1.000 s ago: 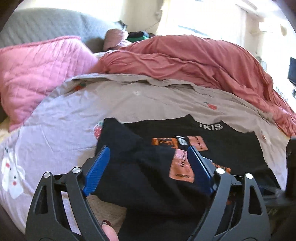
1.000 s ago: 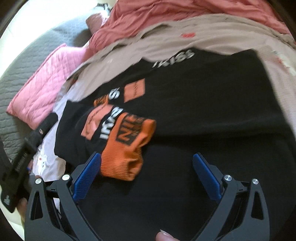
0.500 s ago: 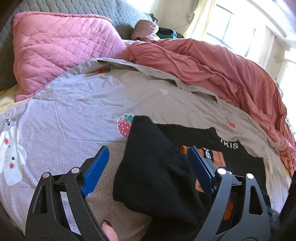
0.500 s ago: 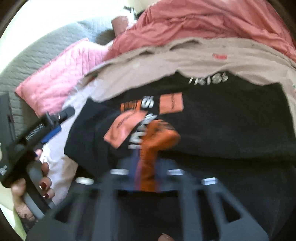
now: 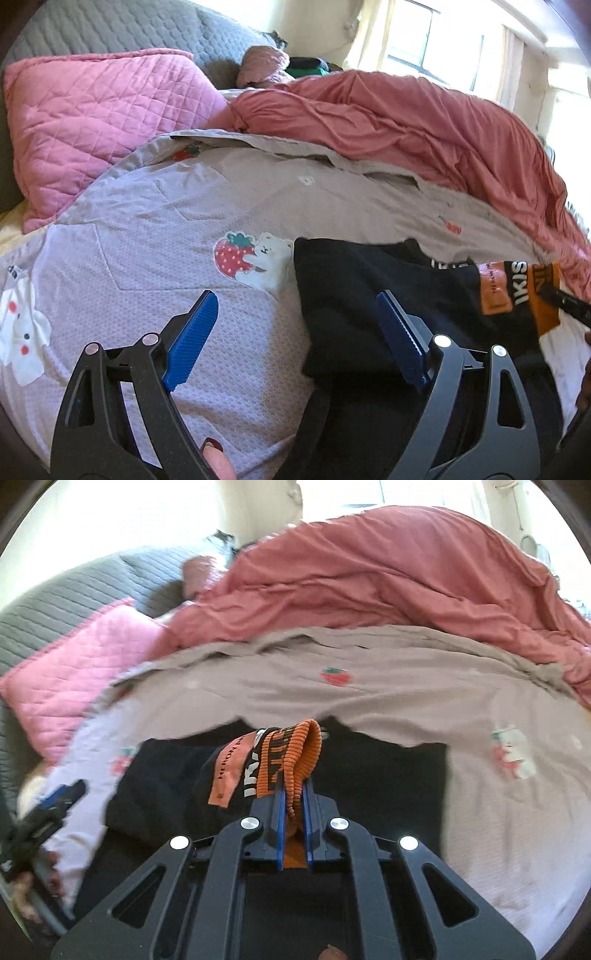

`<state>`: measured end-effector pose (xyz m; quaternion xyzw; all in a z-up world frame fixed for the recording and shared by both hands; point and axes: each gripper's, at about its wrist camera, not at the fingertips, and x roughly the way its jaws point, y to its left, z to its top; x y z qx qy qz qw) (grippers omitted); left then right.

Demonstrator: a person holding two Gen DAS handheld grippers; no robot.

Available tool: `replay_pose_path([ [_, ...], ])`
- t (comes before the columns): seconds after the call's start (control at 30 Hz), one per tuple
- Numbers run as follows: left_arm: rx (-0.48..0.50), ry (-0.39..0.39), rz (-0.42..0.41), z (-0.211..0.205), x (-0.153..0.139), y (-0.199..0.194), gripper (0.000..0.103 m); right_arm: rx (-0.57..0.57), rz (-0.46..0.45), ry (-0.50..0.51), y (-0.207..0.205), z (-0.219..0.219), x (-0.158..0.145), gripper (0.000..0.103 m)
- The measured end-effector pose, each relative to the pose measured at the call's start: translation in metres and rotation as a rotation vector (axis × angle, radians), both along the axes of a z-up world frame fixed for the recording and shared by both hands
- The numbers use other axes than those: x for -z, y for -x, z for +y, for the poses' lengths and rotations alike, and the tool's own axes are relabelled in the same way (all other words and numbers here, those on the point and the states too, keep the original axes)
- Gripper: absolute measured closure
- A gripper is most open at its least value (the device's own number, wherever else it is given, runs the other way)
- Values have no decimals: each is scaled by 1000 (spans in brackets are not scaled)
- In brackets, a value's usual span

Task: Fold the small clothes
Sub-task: 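Reposition the cuff on the shirt and open the right tool while the left tool presses the shirt side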

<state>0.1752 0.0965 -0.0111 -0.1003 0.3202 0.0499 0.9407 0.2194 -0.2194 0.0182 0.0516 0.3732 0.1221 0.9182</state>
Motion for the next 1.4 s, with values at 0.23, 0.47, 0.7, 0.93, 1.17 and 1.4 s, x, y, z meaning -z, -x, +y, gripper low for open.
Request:
replay_pose_path([
  [0.23,48,-14,9,-12,3,-4,23,50,65,58,-15,-16,26,96],
  [0.47,191,-20,37,-53,-5,-32,23,90,101,70,-23,-18,39,96],
  [0.7,275,-56,125,-73,33,-48,23,139,140,102,-27,-25,49,96],
  [0.93,293,-29,198,-69,50,-55,23,191,212,147,-35,-25,72,88],
  [1.17,259,74,176,-43,39,-48,23,246,163,104,-18,-41,55,61],
  [1.4,36,223,161,32,24,-32,27,179,116,59,8,-34,43,53],
])
